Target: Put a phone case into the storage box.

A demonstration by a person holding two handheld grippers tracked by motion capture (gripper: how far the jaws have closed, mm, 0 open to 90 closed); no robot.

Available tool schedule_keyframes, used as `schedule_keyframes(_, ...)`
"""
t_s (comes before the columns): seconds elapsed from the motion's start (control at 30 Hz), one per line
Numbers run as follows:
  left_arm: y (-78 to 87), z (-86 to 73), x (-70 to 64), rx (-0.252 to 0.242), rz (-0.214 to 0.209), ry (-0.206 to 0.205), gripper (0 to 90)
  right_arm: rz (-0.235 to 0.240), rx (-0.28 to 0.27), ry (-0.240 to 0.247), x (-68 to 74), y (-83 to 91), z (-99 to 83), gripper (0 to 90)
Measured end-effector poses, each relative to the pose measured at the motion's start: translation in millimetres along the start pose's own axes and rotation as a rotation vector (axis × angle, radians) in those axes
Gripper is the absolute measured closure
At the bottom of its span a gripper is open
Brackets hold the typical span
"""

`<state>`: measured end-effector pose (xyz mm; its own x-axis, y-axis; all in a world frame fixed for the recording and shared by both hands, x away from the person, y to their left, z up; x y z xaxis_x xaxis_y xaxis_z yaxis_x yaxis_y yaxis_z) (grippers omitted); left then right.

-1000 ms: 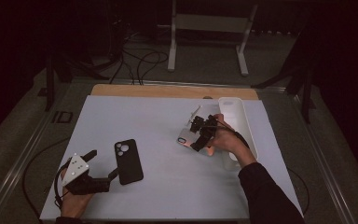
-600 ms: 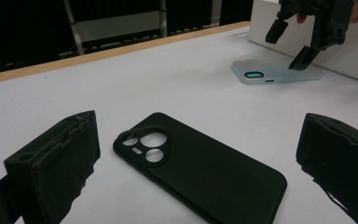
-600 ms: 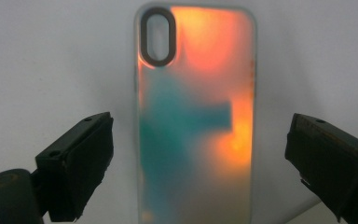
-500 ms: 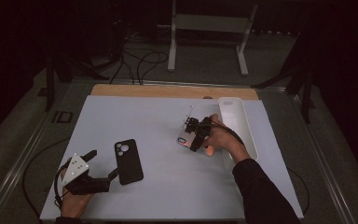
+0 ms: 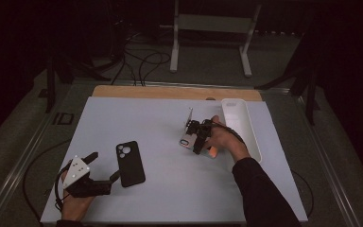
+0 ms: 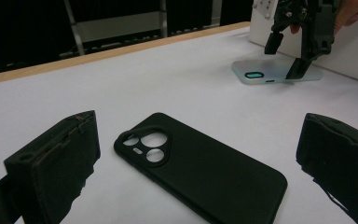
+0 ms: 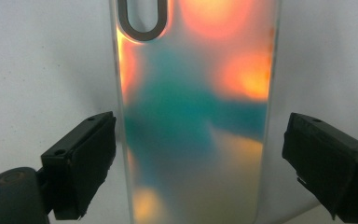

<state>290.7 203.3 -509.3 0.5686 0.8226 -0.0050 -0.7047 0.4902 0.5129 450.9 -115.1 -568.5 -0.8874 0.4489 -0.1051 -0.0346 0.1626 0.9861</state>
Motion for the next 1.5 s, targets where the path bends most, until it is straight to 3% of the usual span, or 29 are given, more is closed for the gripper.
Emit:
schedule_keyframes(0.27, 0.3, -0.1, -0.1, 0.001, 0.001, -0.001, 0.0, 0.008, 0.067, 0.002, -3.9, -5.9, -0.4, 9.8)
schedule_keyframes(0.37, 0.5, -0.2, 0.0, 0.000, 0.001, -0.002, 0.0, 0.028, 0.079, -0.015, -1.3, -7.6, 0.6, 13.6)
schedule_keyframes(0.4, 0.6, -0.2, 0.1, 0.000, 0.001, -0.002, 0.0, 0.027, 0.089, 0.001, -1.9, -8.1, 0.0, 14.2)
schedule_keyframes(0.6, 0.5, -0.3, 0.0, 0.001, 0.002, -0.002, 0.0, 0.047, 0.085, -0.021, 0.0, -7.9, -0.2, 16.2)
schedule_keyframes(0.73, 0.3, -0.4, 0.0, 0.002, 0.003, -0.002, 0.0, 0.041, 0.086, 0.017, 3.1, -7.3, -1.8, 16.8)
schedule_keyframes(0.93, 0.2, -0.5, 0.3, 0.003, 0.005, -0.002, 0.0, 0.046, 0.054, 0.009, 7.2, -3.5, -3.0, 17.3)
schedule_keyframes(1.23, -0.9, -1.1, 0.3, 0.011, 0.011, -0.002, 0.0, 0.061, -0.048, 0.007, 17.3, 10.9, -9.3, 17.2)
schedule_keyframes(1.47, -2.0, -1.1, -0.2, 0.016, 0.015, 0.000, 0.0, 0.063, -0.149, 0.011, 25.6, 26.7, -15.4, 17.2)
schedule_keyframes(1.5, -2.4, -1.1, -0.5, 0.022, 0.018, 0.003, 0.0, 0.055, -0.188, 0.016, 29.4, 33.6, -17.9, 17.2)
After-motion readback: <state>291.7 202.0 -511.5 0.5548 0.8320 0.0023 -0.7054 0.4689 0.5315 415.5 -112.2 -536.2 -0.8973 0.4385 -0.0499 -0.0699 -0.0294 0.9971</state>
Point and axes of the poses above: each handheld gripper's, and its own axes: y roughly backward along the jaws, z roughly out of its top, x roughly to its left, the point moved 8 cm from there along -y, roughly forward along the jaws, and after that the axes turned 10 degrees about x, right-handed, at the moved point
